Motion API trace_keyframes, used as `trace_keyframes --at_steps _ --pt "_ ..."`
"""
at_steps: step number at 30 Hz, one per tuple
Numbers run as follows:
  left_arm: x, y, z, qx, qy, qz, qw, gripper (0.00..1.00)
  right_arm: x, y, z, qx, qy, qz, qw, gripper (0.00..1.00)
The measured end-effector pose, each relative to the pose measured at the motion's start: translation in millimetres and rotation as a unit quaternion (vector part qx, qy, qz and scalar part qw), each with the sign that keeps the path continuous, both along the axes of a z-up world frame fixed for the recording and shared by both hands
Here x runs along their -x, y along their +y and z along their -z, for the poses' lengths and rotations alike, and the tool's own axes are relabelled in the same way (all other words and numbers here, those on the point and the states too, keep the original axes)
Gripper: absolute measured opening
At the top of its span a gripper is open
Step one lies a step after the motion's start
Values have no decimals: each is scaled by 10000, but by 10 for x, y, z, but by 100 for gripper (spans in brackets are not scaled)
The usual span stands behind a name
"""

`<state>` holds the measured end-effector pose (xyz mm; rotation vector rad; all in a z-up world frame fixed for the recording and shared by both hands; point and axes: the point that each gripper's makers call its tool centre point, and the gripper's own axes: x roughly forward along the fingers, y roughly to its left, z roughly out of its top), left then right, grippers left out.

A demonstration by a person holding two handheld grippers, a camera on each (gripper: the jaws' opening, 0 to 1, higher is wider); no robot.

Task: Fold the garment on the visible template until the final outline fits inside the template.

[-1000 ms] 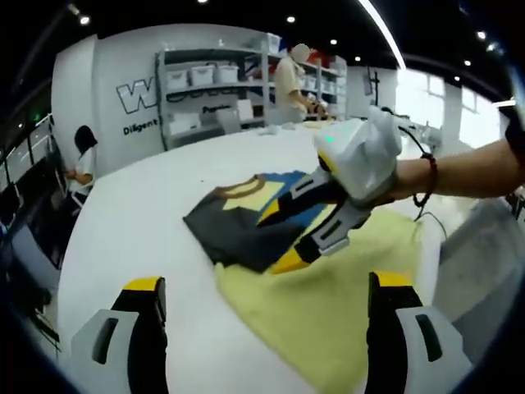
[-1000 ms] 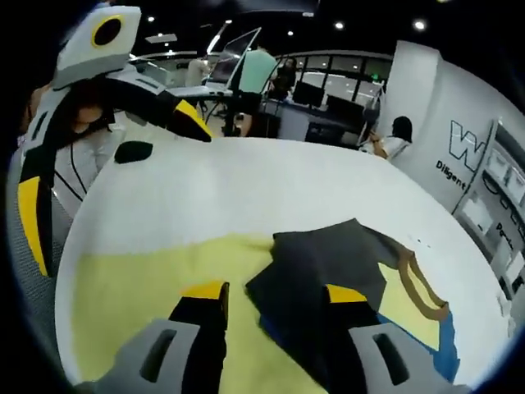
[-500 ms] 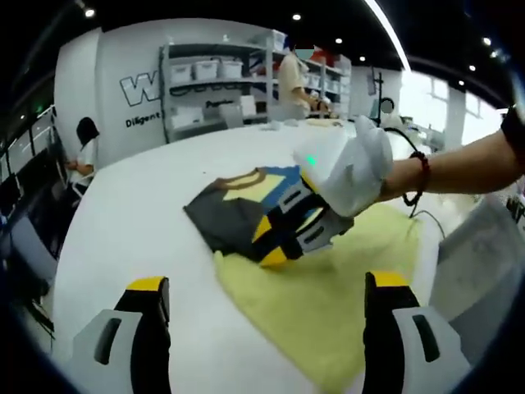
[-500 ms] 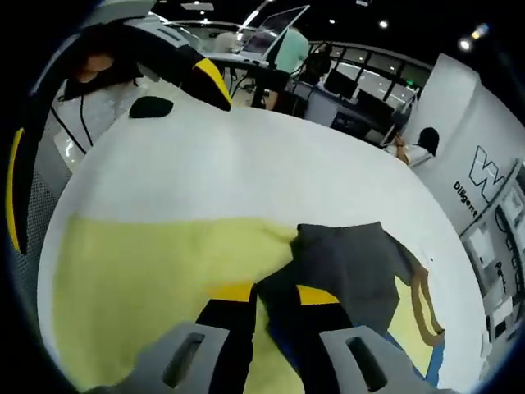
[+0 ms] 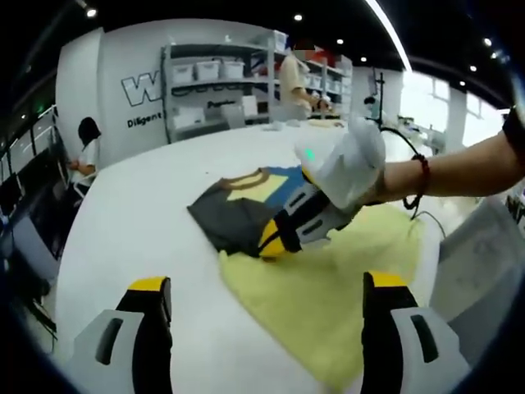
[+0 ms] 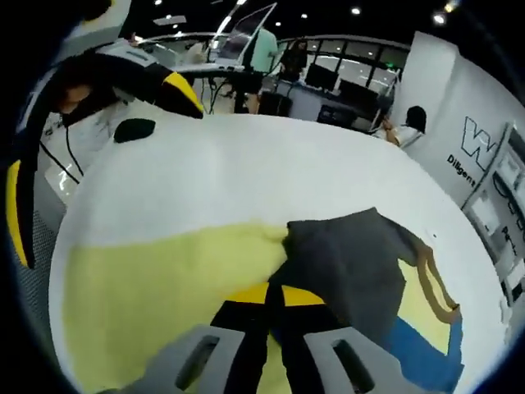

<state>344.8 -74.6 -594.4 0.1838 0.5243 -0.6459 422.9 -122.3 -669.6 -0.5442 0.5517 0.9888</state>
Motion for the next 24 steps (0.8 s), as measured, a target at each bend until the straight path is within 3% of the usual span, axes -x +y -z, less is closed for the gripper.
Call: trace_keyframes --at_steps 4,9,12,16,24 --pt "14 9 7 -11 9 5 10000 92 -82 -94 -143 -408 12 417 9983 0" --pt "29 5 1 -20 -2 21 10000 91 -229 -321 -330 -856 -88 1067 9906 0" --pt "34 -5 -12 3 -18 29 10000 92 -311 -525 -376 -826 -226 1385 9867 0" --pt "41 -24 -19 0 -24 55 10000 91 -388 -716 -469 -1106 -323 1861 9757 0" --pt "49 -28 -32 16 -35 57 10000 91 -432 -1247 -525 -902 -648 2646 9579 0"
